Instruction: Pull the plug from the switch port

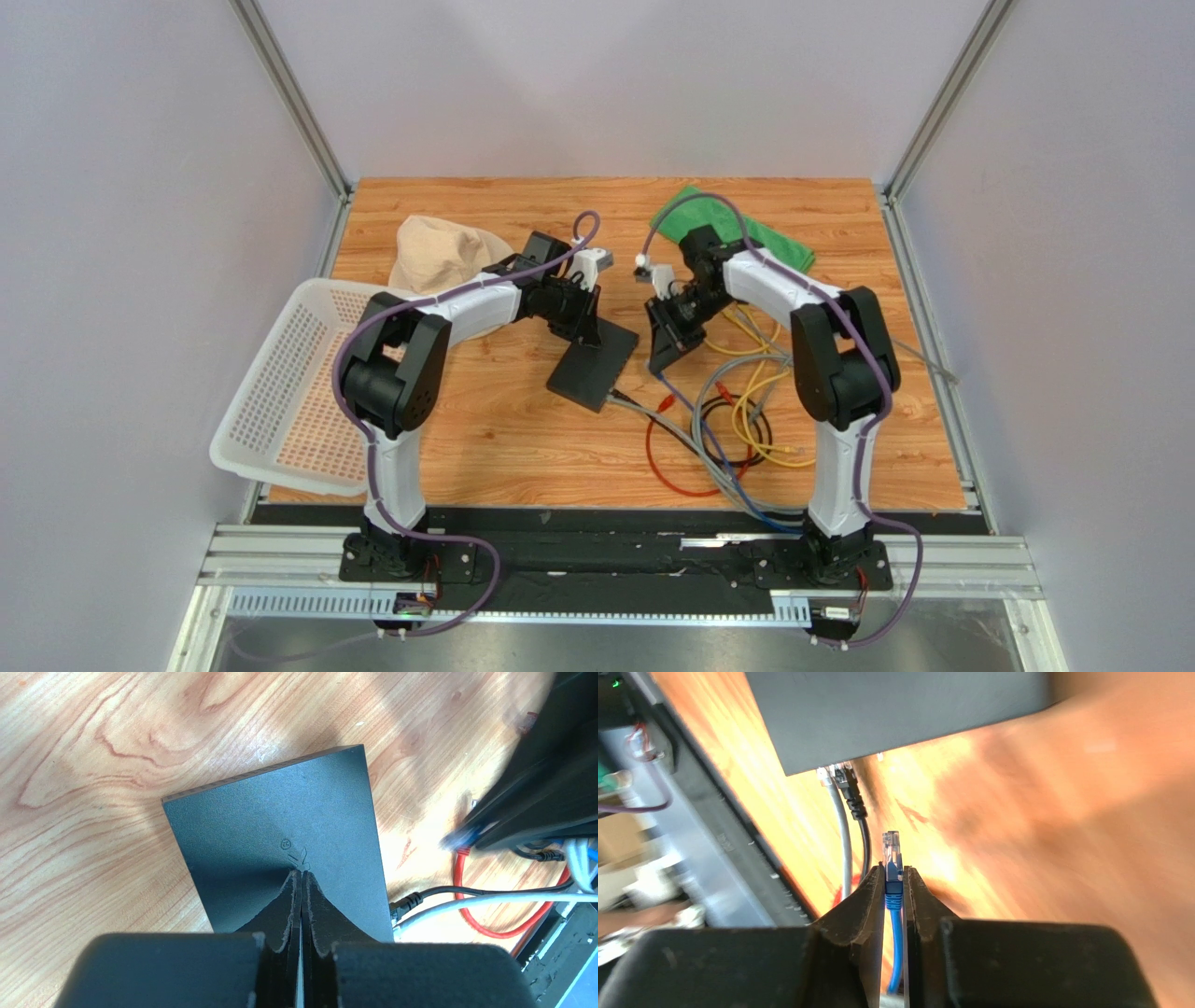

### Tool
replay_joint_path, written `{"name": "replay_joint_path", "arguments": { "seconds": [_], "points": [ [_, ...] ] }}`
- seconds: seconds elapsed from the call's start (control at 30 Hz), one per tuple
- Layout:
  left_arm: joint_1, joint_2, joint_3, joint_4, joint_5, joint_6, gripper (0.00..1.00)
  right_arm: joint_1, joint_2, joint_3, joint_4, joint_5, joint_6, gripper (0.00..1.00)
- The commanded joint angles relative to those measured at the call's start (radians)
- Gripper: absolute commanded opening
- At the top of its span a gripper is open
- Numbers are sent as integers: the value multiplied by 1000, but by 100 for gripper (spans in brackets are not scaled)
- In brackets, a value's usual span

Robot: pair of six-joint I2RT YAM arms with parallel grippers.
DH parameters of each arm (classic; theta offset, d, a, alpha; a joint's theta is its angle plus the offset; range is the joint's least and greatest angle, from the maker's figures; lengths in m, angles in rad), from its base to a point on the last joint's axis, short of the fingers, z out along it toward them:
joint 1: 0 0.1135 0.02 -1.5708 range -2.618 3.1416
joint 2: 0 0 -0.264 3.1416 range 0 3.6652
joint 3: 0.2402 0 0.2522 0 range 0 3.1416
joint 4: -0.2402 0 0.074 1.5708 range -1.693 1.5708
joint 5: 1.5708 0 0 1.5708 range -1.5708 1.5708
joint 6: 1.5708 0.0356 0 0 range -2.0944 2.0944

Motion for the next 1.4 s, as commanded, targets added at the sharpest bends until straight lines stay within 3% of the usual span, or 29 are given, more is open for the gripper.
{"name": "replay_joint_path", "arguments": {
  "seconds": [0.0,0.13,0.37,0.57,0.77,0.9,0.97,1.1,1.17,1.2,1.27,1.37],
  "points": [
    [-11,10,-7,-16,-41,50,0,-87,-149,95,4,128,-118,0],
    [-12,-2,-18,-15,-44,53,0,-222,-185,119,10,183,-155,0],
    [-20,6,-9,-24,-44,57,0,-429,-82,308,34,461,-180,0],
    [-23,-4,-14,-27,-49,63,0,-459,-13,356,154,749,-155,0],
    [-25,-10,-20,-20,-42,69,0,-459,33,360,194,843,-163,0],
    [-25,-24,-32,-13,-47,74,0,-454,9,380,165,750,-134,46],
    [-23,-25,-29,-18,-48,79,0,-442,-21,393,145,692,-125,52],
    [-23,-27,-15,-33,-56,88,0,-404,-143,352,133,636,-92,54],
    [-23,-31,-14,-44,-47,92,0,-353,-236,237,258,633,-97,55],
    [-23,-34,-12,-47,-39,92,0,-339,-359,147,330,622,-97,56],
    [-23,-42,-12,-56,-33,117,0,-299,-473,-100,543,549,-120,59],
    [-23,-66,-1,-64,-24,138,13,-246,-599,-268,666,411,-36,78]
  ]
}}
